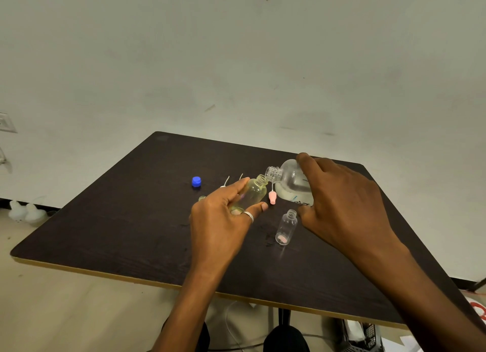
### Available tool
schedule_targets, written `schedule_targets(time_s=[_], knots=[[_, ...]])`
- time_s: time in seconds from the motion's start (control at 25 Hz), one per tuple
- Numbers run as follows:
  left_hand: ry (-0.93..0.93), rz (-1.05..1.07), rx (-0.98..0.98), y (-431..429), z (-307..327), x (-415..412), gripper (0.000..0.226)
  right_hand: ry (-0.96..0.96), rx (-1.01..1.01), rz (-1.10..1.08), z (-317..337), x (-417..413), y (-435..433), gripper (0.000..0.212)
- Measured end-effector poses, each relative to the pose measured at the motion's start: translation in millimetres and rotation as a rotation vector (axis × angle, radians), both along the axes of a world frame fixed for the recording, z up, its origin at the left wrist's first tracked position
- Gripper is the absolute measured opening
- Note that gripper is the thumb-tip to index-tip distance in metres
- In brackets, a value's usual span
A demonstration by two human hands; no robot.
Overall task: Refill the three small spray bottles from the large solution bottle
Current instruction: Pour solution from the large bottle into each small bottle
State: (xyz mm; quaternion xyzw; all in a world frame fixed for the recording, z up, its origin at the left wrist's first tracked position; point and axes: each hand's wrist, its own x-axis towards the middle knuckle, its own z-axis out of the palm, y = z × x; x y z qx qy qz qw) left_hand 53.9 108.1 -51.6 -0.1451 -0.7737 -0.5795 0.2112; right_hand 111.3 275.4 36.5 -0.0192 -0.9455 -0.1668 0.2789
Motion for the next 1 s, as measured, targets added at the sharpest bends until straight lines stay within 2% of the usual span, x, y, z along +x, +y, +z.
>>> schedule_targets(time_s=[1.0], knots=[[-0.009,-0.003,0.001,0.4,-0.3,0.4,0.06,0.015,0.028,0.011,1.5,-2.4,-0.4,0.076]])
